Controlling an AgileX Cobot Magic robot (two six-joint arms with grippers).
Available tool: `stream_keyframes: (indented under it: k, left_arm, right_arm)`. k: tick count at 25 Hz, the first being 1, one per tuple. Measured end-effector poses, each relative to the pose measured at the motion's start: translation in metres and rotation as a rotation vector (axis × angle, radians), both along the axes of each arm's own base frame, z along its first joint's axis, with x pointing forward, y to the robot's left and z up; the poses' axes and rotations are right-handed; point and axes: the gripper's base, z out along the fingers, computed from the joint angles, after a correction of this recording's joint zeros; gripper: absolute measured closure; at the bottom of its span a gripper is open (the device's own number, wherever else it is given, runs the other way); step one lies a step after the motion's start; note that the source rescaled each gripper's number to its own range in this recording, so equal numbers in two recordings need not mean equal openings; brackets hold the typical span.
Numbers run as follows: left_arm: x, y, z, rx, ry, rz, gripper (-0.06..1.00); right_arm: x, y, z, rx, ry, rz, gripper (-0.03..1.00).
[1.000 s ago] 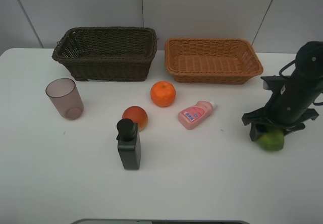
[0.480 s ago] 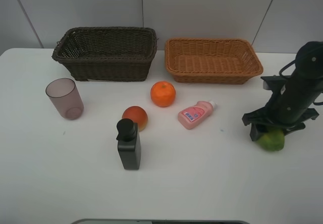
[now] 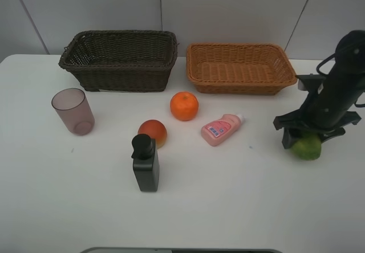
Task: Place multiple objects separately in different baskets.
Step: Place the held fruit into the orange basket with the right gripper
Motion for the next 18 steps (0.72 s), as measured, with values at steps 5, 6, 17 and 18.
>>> stream_keyframes:
  k: [5, 6, 17, 18]
  left_arm:
    - [0.0, 0.0, 0.0, 0.0, 0.0, 0.0, -0.01]
    - [0.0, 0.0, 0.0, 0.0, 0.0, 0.0, -0.01]
    - [0.0, 0.0, 0.0, 0.0, 0.001, 0.0, -0.01]
    - [0.0, 0.0, 0.0, 0.0, 0.001, 0.0, -0.01]
  right_arm:
    - [0.019, 0.007, 0.038, -0.004, 0.012, -0.01, 0.72]
    - [0.024, 0.011, 0.045, -0.001, 0.0, -0.007, 0.72]
    - [0.104, 0.054, 0.083, 0.027, -0.082, 0.032, 0.72]
    - [0.112, 0.057, 0.085, 0.032, -0.101, 0.035, 0.72]
